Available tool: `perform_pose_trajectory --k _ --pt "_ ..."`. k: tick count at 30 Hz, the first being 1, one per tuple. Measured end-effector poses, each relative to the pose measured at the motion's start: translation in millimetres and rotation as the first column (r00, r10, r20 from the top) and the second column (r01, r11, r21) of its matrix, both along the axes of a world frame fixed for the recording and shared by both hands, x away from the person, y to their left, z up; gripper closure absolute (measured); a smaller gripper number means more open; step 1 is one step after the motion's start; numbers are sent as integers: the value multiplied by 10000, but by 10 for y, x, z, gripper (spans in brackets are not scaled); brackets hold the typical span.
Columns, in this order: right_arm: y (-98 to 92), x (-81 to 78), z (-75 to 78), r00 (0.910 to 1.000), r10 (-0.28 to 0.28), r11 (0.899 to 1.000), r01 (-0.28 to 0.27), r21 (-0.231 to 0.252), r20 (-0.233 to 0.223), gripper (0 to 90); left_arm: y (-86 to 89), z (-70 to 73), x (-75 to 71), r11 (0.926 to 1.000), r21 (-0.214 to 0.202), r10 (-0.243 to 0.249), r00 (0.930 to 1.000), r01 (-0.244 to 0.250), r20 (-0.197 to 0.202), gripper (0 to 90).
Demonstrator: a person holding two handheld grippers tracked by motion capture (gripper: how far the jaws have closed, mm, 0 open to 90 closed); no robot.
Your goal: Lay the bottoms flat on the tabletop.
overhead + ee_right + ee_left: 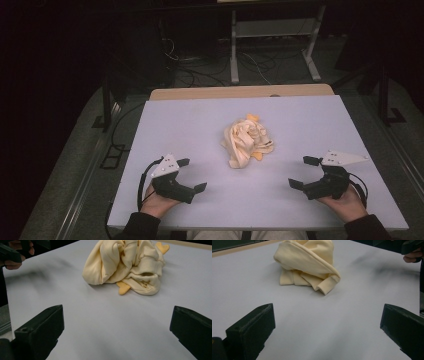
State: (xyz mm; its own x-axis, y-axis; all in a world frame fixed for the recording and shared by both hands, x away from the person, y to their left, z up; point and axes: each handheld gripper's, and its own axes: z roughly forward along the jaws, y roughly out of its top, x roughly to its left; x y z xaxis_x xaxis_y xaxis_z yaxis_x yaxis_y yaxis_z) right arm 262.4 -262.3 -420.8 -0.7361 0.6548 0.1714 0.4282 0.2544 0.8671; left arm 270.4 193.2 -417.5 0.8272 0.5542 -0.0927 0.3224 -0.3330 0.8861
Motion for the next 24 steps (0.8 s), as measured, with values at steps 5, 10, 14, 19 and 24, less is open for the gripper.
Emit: perform_pose_trajectory --k 5,10,14,19,24 --pt "6 0 10 10000 -30 10000 30 -66 -16 0 -11 -4 4 10000 60 11 10000 -11 -14 0" --pt "5 13 46 9999 -127 9998 128 -127 86 0 1 -12 33 9994 193 285 9996 -283 -78 0" --pt "-2 40 99 9999 -150 9999 151 -83 78 0 -25 -7 63 9983 524 247 9996 -239 -144 0" --pt "-12 91 177 9998 -171 9997 173 -161 109 0 -54 50 95 9983 546 200 9997 -191 -142 0" --pt "-36 156 240 9998 -194 9995 195 -247 72 0 -65 120 139 9990 376 228 9997 -224 -116 0"
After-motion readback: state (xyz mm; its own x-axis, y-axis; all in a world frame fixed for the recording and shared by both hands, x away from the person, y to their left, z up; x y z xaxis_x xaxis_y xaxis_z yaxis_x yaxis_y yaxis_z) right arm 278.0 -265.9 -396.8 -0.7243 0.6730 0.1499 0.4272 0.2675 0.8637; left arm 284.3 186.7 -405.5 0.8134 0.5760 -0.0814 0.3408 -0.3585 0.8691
